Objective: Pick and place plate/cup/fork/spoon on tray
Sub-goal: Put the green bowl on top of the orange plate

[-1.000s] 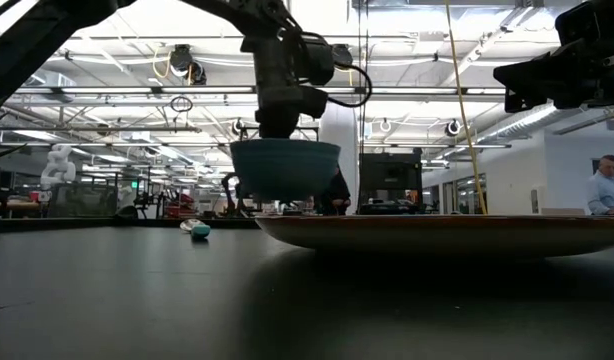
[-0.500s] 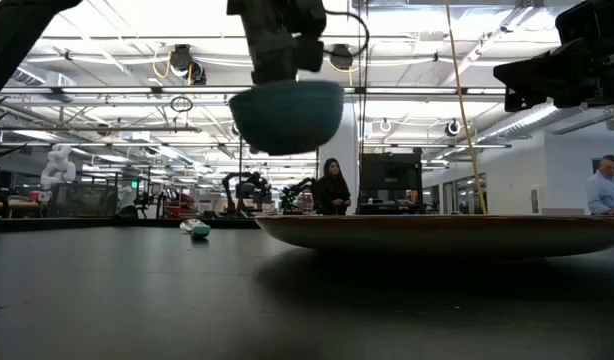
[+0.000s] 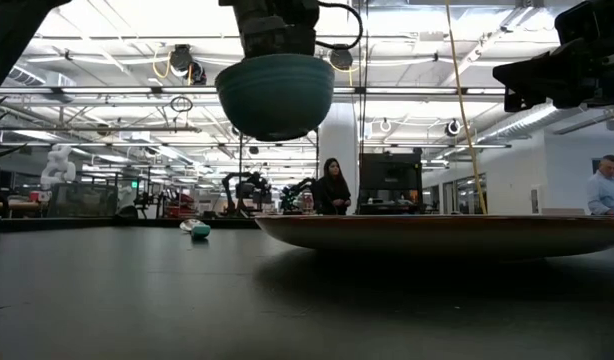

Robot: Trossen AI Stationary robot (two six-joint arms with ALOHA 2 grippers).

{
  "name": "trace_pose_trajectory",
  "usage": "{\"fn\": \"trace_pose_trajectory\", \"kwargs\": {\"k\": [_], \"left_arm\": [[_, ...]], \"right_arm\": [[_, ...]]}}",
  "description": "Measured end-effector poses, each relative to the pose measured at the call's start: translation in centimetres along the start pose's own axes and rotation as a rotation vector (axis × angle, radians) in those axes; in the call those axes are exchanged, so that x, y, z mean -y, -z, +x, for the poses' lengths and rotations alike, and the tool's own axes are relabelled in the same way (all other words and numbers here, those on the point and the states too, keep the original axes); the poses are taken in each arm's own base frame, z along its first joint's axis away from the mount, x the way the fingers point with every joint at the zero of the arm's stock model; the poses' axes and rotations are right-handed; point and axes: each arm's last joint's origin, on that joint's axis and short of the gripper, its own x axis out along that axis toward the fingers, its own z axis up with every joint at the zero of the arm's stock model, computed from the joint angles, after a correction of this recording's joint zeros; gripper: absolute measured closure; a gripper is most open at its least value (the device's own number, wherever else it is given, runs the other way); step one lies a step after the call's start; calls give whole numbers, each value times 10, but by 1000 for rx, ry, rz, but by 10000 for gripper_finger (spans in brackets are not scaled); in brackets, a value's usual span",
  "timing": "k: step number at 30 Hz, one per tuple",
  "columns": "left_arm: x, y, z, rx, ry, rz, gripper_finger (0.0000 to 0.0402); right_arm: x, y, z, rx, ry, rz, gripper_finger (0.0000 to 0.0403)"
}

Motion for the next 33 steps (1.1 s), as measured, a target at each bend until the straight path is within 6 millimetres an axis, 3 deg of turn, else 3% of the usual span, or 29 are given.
{"fn": "trace_pose_trajectory", "kwargs": {"k": [7,21,24,33], "left_arm": [[2,3,-9,9,1,14,399],[20,24,-75,184,-52,49,399],[23,33,-77,193,-39,51,399],[27,74,-57,271,10,-3,399]], "right_arm": [[0,0,0,0,0,3,403],[0,0,0,0,0,26,403],[0,0,0,-1,0,26,403],[0,0,0,-1,-1,27,403]]}}
